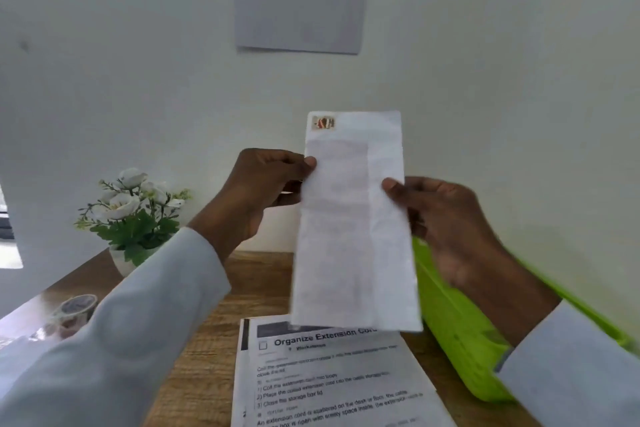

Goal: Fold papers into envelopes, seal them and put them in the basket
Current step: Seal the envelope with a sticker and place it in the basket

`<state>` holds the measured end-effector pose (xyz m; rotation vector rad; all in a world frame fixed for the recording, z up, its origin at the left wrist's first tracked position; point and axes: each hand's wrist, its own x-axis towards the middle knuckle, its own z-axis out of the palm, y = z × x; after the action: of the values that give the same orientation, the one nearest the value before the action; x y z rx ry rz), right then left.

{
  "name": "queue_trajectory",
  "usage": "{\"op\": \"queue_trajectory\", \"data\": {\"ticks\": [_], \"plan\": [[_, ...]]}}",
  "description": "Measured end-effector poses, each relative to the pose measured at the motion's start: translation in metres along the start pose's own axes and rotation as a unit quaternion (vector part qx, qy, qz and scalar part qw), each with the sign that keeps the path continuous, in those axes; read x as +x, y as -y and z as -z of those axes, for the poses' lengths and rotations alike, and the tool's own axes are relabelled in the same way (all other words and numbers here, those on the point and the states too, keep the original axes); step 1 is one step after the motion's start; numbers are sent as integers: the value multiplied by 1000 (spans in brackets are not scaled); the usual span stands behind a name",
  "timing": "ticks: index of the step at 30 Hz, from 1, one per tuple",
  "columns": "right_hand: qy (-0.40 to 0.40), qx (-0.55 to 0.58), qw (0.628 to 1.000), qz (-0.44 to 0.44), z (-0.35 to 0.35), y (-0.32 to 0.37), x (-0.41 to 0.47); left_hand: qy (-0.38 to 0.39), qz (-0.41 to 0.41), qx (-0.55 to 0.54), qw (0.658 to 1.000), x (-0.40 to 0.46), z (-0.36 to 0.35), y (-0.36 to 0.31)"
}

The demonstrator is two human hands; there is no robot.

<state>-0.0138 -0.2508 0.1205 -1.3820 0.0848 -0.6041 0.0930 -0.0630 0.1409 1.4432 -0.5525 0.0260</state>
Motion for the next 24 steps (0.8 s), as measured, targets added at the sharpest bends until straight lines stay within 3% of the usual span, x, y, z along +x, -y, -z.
{"op": "queue_trajectory", "data": {"ticks": [5, 11, 14, 17, 24], "plan": [[-121, -102, 985, 67, 63, 32, 30, 29, 2, -8, 1000, 18, -65, 3], [-256, -313, 905, 134, 132, 26, 59, 46, 12, 44, 998, 38, -152, 29], [-251, -490, 828, 106, 150, 5, 64, 13, 19, 132, 991, 42, -174, 54], [-218, -591, 775, 62, 160, -17, 64, 9, 46, 236, 971, 39, -183, 80], [-118, -672, 731, -9, 168, -41, 63, 96, 94, 390, 911, 34, -179, 108]]}}
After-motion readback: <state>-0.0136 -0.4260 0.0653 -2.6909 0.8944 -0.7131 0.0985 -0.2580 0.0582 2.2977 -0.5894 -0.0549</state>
